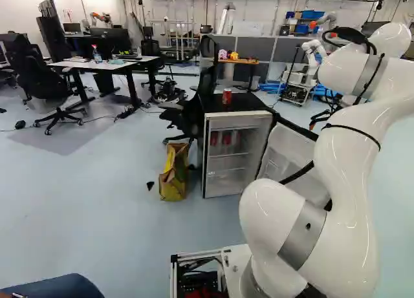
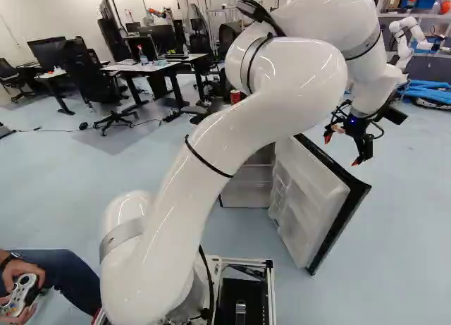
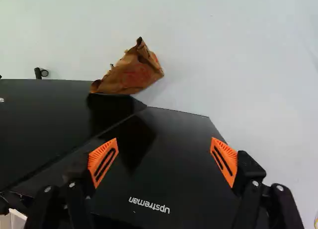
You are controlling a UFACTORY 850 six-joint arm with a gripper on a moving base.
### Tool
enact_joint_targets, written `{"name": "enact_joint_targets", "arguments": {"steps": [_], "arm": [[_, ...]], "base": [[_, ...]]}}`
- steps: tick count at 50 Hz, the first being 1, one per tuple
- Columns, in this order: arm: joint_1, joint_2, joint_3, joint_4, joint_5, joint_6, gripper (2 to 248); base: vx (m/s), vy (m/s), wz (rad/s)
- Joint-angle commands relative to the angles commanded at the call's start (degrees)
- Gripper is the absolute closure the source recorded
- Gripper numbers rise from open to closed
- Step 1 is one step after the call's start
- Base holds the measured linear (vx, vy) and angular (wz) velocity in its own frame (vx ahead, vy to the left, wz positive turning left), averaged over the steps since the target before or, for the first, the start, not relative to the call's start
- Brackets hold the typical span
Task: Grab a drink from the fridge
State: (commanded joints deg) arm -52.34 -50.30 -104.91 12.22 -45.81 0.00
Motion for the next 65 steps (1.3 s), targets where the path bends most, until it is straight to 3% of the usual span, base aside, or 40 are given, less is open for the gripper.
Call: {"name": "enact_joint_targets", "arguments": {"steps": [30,65], "arm": [[-0.86,1.86,3.06,0.00,-0.50,0.00,3],[-2.15,6.10,10.06,0.00,-4.13,0.00,3]], "base": [[0.000,0.000,0.000],[0.000,0.000,0.000]]}}
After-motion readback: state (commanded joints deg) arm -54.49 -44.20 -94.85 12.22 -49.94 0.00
